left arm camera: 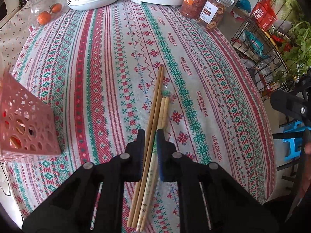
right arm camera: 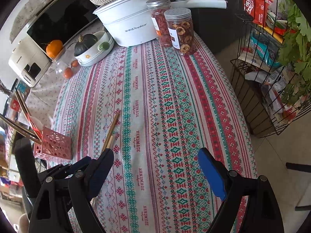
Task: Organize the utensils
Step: 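Grasp a wooden chopstick with left while right grasps another wooden chopstick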
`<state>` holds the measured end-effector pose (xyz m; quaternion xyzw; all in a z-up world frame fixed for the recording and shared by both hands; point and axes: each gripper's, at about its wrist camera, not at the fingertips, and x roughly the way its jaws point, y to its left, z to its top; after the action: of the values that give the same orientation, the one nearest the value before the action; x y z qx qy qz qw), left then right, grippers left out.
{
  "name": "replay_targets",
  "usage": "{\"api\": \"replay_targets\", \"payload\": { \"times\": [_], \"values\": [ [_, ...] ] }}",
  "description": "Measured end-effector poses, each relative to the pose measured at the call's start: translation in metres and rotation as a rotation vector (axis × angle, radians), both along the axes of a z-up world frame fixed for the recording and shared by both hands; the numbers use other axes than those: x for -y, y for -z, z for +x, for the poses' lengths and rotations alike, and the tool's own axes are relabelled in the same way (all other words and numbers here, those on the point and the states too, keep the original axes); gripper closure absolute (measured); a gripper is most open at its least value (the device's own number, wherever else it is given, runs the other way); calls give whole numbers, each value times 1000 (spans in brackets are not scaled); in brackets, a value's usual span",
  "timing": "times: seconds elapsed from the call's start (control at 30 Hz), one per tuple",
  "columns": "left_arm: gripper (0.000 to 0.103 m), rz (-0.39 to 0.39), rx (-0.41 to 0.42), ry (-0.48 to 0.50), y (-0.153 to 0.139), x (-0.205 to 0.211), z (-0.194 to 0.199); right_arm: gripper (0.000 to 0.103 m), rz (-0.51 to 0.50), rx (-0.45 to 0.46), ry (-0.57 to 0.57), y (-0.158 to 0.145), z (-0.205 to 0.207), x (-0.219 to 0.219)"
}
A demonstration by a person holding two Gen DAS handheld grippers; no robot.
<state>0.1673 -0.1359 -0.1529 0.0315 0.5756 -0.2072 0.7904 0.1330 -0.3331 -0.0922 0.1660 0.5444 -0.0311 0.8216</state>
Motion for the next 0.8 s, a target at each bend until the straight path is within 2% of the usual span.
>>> {"api": "replay_targets", "payload": {
  "times": [0.13, 0.4, 0.63, 0.7, 0.8],
  "values": [
    [92, 12, -21, -16, 10, 9, 14, 14, -5, -2, -22, -1, 4, 2],
    [92, 59, -27, 2, 11, 29, 33, 14, -31, -9, -45, 1, 11, 0],
    [92, 116, 30, 67, 14, 47, 38, 14, -26, -29, -54, 7, 13, -4],
    [92, 113, 18, 55, 13, 45, 35, 14, -27, -38, -52, 8, 12, -4],
    [93, 64, -5, 27, 11, 29, 26, 14, -35, -40, -51, 9, 8, -3]
  ]
}}
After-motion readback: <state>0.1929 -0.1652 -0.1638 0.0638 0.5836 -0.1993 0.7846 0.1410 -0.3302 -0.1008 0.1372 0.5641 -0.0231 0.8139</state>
